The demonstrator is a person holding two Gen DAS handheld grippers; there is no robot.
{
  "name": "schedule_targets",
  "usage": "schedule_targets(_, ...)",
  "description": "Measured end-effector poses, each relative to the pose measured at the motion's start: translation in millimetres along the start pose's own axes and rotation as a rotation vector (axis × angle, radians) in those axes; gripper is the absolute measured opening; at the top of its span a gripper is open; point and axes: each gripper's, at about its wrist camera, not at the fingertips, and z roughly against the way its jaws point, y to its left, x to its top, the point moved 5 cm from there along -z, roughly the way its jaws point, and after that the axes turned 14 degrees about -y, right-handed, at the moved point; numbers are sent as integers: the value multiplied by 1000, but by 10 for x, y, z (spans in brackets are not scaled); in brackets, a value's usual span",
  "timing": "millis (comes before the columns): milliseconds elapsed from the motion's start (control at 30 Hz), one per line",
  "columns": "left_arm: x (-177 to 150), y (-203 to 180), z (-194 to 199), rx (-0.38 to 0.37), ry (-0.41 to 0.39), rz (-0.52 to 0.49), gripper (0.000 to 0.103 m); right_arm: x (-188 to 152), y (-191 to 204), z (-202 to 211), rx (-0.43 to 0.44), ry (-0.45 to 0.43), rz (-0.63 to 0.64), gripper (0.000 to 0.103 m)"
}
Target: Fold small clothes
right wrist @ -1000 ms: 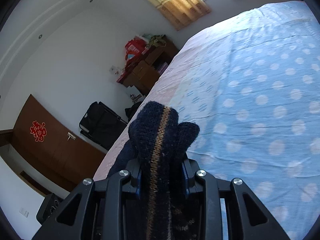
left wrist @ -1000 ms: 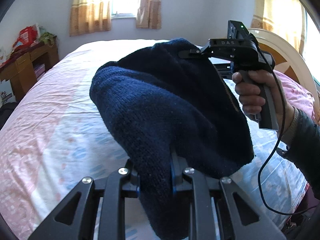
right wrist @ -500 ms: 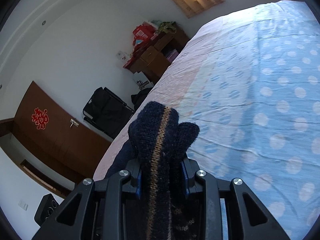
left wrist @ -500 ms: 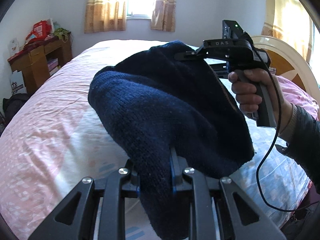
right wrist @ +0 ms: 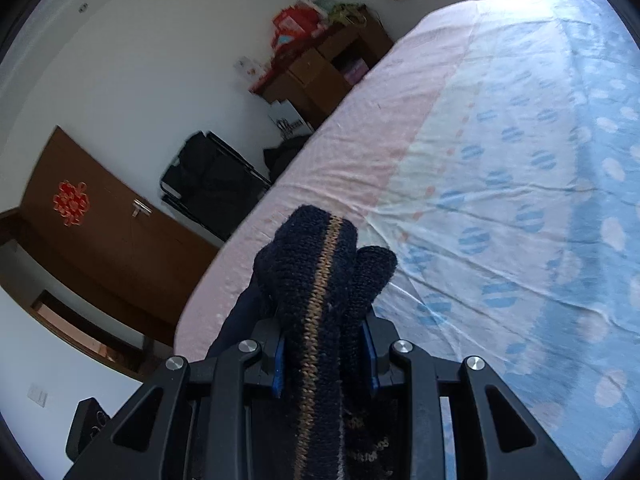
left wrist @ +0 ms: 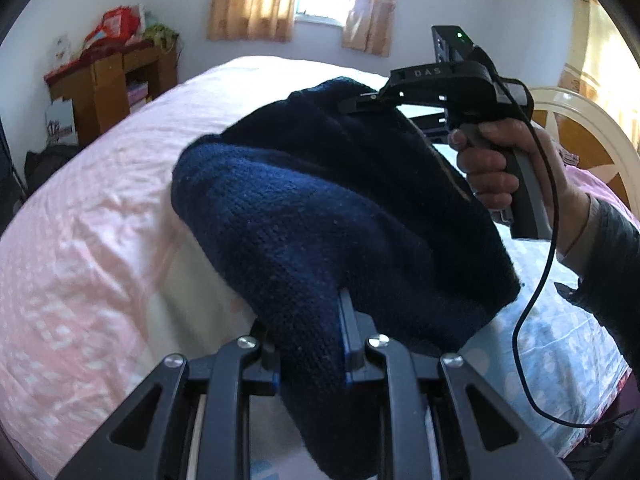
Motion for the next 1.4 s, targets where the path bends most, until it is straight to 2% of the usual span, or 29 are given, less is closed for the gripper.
schedule_targets(233, -61, -85, -53, 22, 7, -24, 22, -76, -303, -234, -76, 25, -14, 30)
schedule_targets(433, -223, 16, -130, 55, 27, 15, 24, -156, -542, -363, -113, 39, -46, 30)
schedule_targets(533, -286, 58, -117, 60, 16, 30, 29, -198, -580, -365, -111, 48, -62, 32)
schedule_targets(600, -305, 89, -102, 69, 4, 48, 38, -202, -572, -323, -118, 41, -59, 34)
schedule_targets(667, -325, 105, -81, 72, -4, 70, 41, -216, -539, -264, -137, 40, -32, 36)
schedule_targets(733, -330, 93, -48, 89, -12, 63, 49, -242, -460, -122, -135, 35, 9, 36)
schedule_targets(800, -318, 87, 6, 126, -26, 52, 63, -272, -379, 79, -130, 25, 45, 36)
schedule_targets(900, -302, 81, 55, 146, -39, 50, 74, -416, -219, 522, -71, 17, 74, 42)
schedule_targets(1000, -325, 126, 31, 173, -21, 66, 79, -626, -47, 978, -50, -18, 119, 42)
schedule_targets(1067, -353, 160, -2, 190, -5, 86, 79, -867, 53, 1166, -44, 1, 135, 42)
schedule_targets(1100, -359, 171, 1, 191, -2, 104, 79, -981, 75, 1194, -55, 14, 154, 42)
schedule_targets(1167, -367, 176, 29, 205, 7, 118, 79, -1262, -26, 1145, -148, 75, 193, 42)
schedule_targets(1233, -351, 147, 72, 215, 13, 106, 79, -1400, -364, 1083, -289, 94, 157, 42)
schedule_targets(1333, -310, 86, 240, 238, -7, 58, 81, -1403, -552, 1181, -269, 34, 59, 43)
schedule_targets(1400, -280, 64, 347, 274, -23, 11, 90, -1387, -513, 1313, -288, -17, 50, 43)
